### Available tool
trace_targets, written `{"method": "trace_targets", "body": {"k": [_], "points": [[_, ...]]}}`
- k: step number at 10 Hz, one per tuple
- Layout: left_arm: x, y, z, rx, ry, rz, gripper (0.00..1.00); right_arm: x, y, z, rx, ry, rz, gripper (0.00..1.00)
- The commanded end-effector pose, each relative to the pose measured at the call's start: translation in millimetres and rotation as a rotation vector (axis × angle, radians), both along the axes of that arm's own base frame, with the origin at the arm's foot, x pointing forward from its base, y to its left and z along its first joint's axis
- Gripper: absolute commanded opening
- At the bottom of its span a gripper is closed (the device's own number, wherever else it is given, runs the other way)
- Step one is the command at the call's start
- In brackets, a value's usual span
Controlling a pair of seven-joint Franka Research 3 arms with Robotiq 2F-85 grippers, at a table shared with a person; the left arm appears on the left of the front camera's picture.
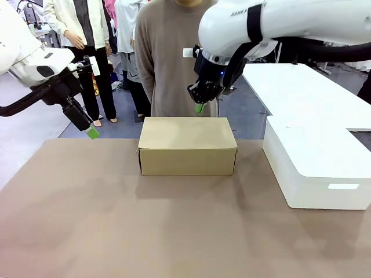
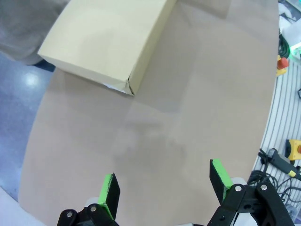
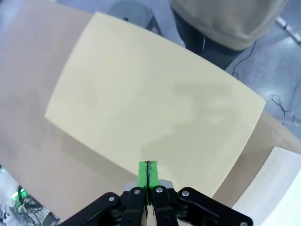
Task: Pack the shoes into the box.
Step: Press down on the lid of the Shoes Box.
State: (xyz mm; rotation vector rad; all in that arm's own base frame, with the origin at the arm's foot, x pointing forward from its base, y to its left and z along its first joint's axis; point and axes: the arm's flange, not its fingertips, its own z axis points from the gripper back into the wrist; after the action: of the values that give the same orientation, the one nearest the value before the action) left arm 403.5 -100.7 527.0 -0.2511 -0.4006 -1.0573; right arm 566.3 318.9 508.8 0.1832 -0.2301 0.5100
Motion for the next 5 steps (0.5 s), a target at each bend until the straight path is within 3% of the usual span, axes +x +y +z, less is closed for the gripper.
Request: {"method": "trace_targets", "body": {"k": [1, 5], "points": [[-0.6, 2.0, -0.7, 0.010, -0.006, 0.004, 1.00, 14.3, 12.1, -9.7, -0.036, -0.024, -0.072, 0.00], [-0.6, 2.0, -0.7, 0.010, -0.006, 0.004, 1.00, 40.7, 17.5, -47.1, -0.013, -0.043, -0.191, 0.00]]}}
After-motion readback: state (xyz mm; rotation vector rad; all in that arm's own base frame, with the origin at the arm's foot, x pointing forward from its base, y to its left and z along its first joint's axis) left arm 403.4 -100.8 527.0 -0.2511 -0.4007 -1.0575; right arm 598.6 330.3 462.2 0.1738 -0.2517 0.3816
